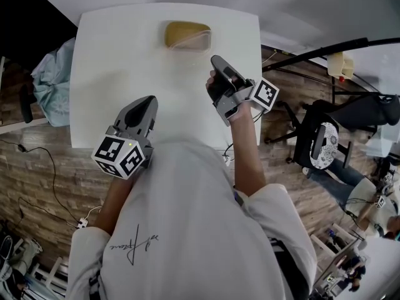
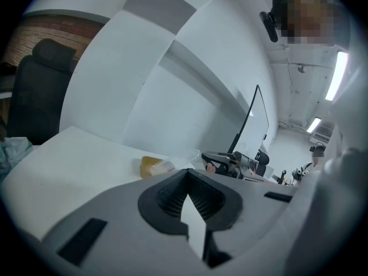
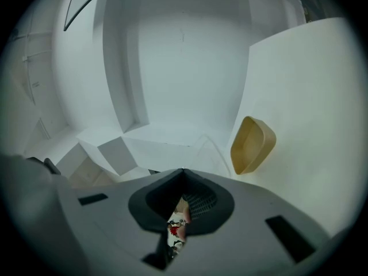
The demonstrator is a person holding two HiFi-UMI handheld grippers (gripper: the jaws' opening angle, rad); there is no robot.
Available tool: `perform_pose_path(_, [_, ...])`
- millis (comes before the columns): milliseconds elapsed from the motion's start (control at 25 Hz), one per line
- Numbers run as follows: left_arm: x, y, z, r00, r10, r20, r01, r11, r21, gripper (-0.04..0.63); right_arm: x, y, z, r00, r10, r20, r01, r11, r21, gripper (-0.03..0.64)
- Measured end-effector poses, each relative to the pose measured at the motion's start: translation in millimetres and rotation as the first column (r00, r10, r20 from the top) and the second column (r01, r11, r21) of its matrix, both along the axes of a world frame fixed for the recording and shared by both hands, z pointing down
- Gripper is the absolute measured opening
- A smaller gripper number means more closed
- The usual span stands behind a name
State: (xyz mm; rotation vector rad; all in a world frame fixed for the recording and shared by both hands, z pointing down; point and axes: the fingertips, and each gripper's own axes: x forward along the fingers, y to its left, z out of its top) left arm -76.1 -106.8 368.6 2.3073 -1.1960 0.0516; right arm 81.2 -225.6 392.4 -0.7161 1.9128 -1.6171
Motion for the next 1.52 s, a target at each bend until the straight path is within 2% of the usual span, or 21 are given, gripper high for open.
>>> perform_pose_path(1120, [5,3,1,1.0,0.013,0.009,-0.013,1.0,-0.002,0.006,-19,54,6,0.991,-0.078,-0.107,0.08,0.997,0.008,0.011])
perform_pose_path(1520, [7,3,1,1.0,0.018,0.009,-0.018,1.0,-0.005,0.006,-25,66,5,0.975,-0.086,-0.203,0.094,0.995,0.028,0.011])
